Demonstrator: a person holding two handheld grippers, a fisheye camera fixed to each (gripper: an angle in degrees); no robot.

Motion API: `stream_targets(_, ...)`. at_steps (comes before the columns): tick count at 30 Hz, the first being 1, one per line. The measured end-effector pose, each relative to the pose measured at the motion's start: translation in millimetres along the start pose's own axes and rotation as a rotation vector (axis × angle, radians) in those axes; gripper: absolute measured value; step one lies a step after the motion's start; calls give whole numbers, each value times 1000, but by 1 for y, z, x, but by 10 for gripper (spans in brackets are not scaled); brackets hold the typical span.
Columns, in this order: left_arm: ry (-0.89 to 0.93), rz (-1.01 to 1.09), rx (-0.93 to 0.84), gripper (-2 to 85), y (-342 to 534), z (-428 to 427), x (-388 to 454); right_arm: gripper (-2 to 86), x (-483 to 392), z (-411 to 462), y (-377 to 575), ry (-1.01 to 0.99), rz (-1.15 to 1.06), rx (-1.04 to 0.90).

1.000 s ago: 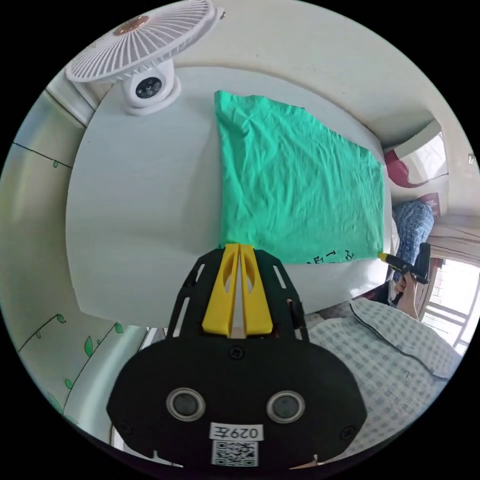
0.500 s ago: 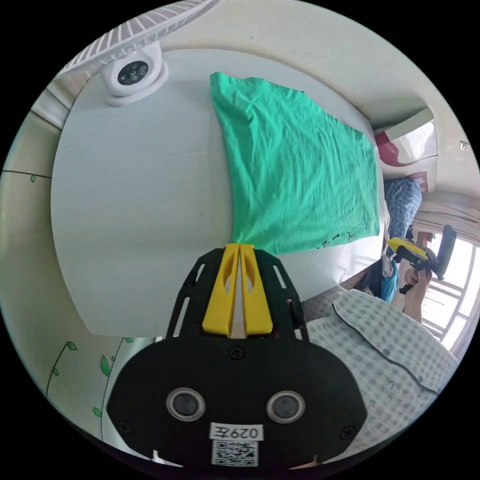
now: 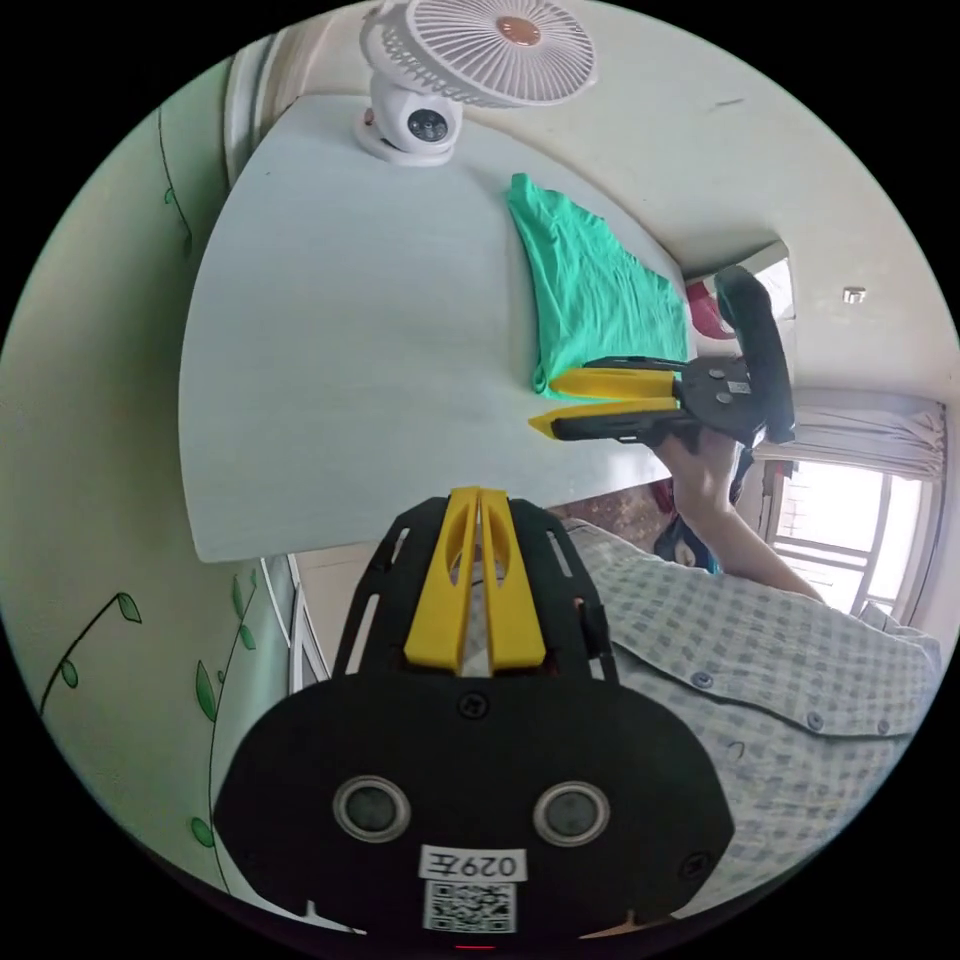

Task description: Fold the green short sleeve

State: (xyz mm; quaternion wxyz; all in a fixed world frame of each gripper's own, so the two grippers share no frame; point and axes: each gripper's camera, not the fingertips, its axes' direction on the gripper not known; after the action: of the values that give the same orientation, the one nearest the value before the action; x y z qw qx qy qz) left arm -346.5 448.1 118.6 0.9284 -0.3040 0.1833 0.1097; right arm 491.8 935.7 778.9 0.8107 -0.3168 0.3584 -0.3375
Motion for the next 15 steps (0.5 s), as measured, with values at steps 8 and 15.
stream_targets(8,131,-15,-4,-10,12,7,-22,19,-20,-9,-15,254,-16,-111)
stream_targets(15,165,54,-65,-10,-2,32,7,7,101,-82,45,-288,228,157)
